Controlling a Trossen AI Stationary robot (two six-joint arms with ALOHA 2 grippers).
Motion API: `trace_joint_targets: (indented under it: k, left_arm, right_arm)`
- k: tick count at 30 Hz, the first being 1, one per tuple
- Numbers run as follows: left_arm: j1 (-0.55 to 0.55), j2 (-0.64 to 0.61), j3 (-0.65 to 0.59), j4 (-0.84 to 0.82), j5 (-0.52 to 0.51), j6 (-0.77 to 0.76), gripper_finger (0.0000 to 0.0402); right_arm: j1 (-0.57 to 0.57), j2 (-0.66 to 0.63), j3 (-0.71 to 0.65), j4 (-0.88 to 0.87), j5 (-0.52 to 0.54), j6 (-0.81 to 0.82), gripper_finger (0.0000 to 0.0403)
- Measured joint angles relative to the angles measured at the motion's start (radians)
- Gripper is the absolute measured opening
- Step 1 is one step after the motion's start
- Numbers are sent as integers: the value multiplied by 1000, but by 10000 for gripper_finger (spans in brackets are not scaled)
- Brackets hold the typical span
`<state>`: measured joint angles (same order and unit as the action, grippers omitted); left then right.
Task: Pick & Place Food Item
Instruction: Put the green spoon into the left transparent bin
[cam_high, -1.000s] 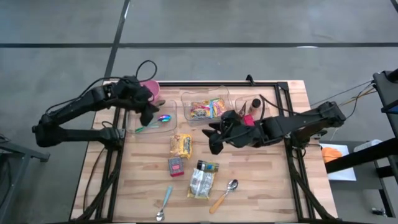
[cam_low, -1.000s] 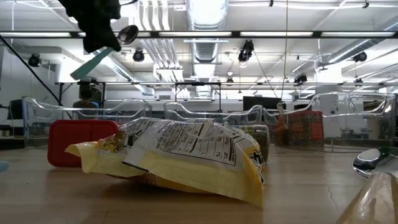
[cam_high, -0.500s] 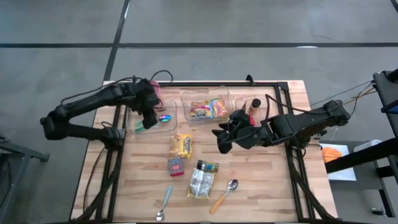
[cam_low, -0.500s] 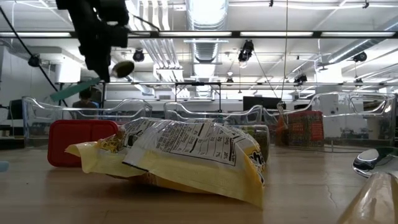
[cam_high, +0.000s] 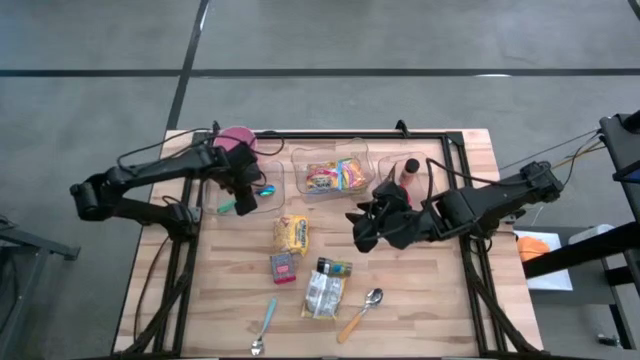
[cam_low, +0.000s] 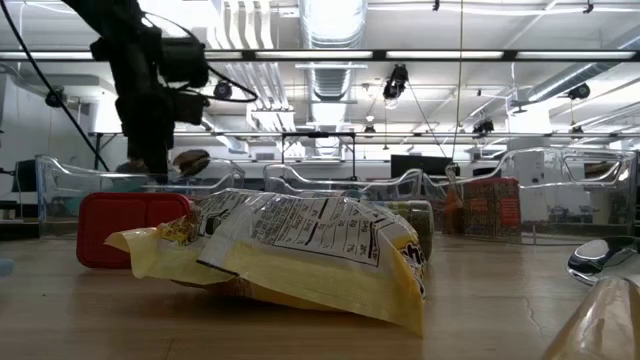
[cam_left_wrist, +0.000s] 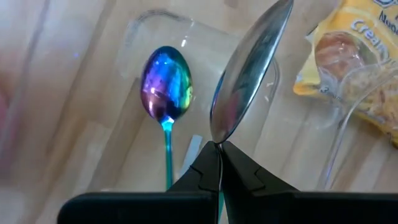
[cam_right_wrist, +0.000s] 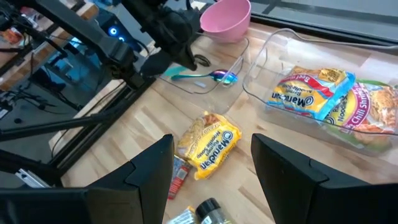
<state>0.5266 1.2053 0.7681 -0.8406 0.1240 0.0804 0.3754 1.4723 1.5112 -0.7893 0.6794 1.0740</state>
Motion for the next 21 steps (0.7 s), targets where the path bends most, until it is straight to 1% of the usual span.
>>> trace_joint_targets:
  k: [6,15,21]
  left_arm:
    - [0,2,-76,67,4,-8,2]
    - [0,12,-149,149,7,-57,2]
    - [-1,95,-154,157,7,-59,2]
  right_arm:
    - [0,0,0,-1,4,-3,211]
    - [0,0,0,-8,5,0,211]
    - [0,0,0,-8,5,19,211]
